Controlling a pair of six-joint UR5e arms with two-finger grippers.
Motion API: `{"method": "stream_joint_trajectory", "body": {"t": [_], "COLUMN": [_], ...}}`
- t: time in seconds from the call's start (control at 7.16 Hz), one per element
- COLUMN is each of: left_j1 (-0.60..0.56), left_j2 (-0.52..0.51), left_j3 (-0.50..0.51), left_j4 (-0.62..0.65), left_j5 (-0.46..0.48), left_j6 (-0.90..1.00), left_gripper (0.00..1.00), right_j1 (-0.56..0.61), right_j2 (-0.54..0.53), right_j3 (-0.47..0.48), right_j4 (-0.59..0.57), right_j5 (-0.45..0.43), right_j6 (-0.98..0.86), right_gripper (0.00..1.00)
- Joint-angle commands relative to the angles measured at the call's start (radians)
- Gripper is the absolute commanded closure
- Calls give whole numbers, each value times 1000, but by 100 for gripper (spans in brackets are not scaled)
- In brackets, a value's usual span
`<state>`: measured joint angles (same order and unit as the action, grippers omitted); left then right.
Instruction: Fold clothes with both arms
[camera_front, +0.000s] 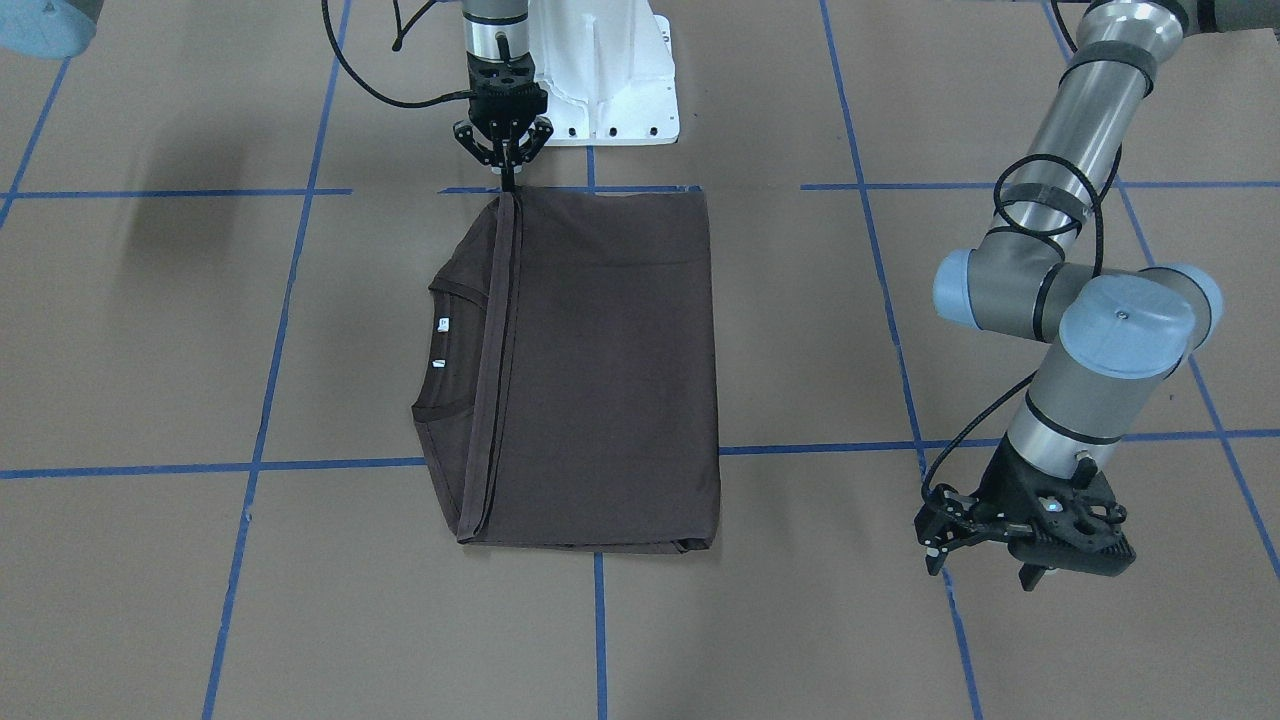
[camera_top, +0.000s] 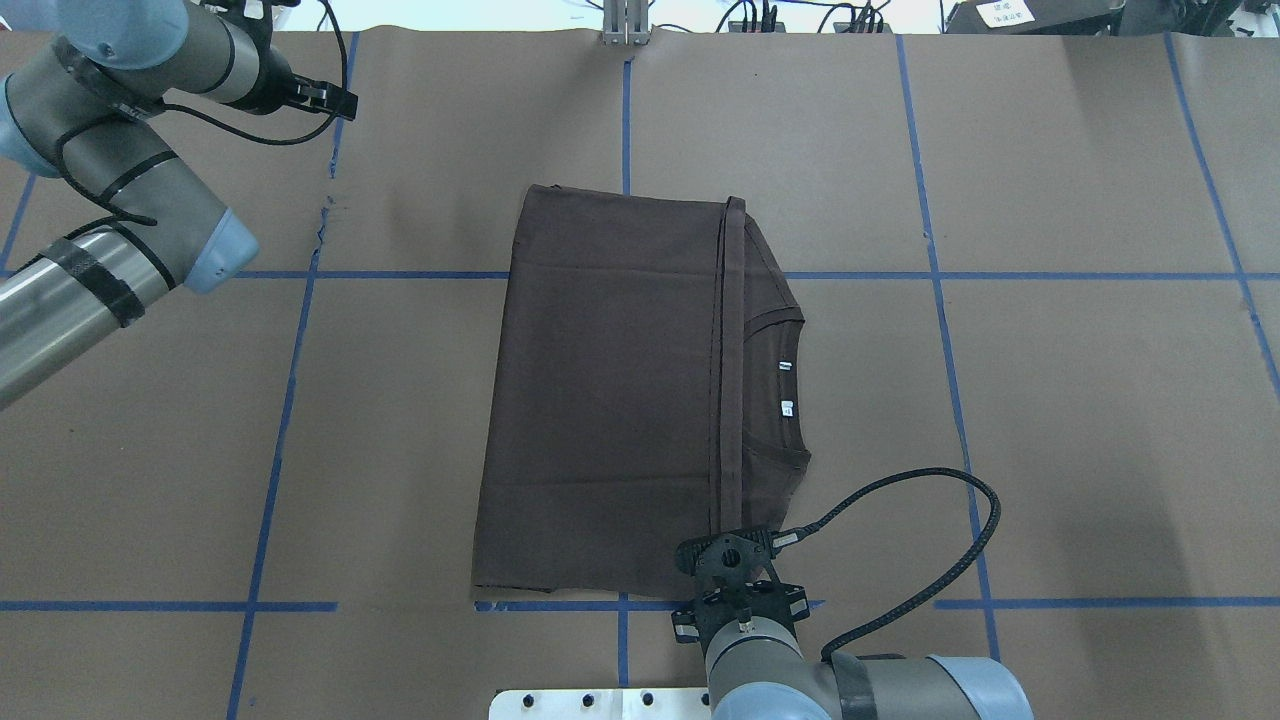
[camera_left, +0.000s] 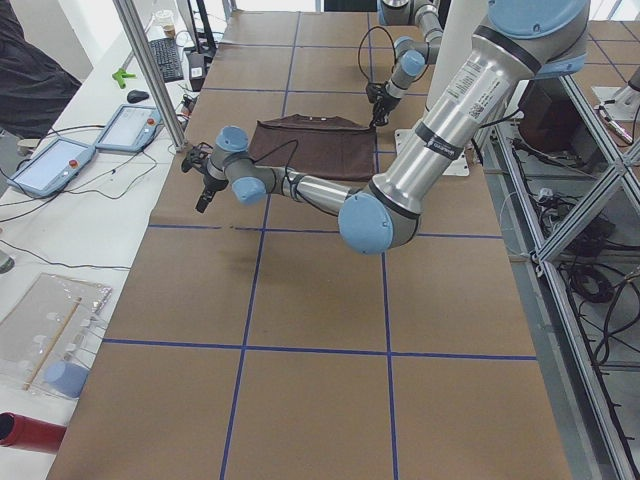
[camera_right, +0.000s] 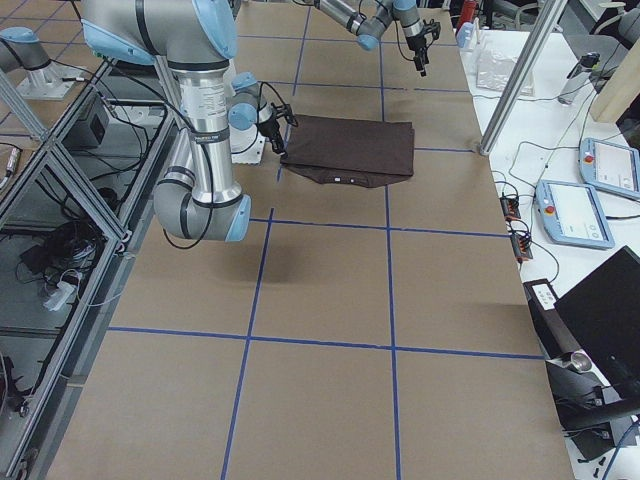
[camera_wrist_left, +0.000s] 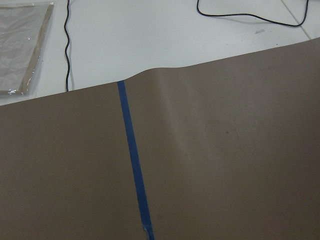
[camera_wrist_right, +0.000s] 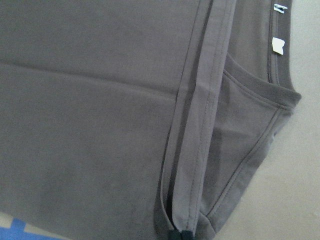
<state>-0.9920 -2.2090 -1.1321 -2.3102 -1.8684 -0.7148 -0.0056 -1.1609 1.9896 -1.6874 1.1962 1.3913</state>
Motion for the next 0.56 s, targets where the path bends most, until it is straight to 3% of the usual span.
{"method": "stream_joint_trajectory", "body": {"t": [0.0,0.42], "left_j1": [4,9], "left_j2": [0,0], "left_j3": [0,-2], "left_j4": [0,0], "left_j5": [0,0], "left_j6": [0,-2], "left_gripper": [0,0], "right_j1": [9,12], "right_j2": [0,-72], "right_j3": [0,15], "right_j4": [0,5], "right_j5": [0,-1], "right_j6": [0,78], "right_gripper": [100,100]}}
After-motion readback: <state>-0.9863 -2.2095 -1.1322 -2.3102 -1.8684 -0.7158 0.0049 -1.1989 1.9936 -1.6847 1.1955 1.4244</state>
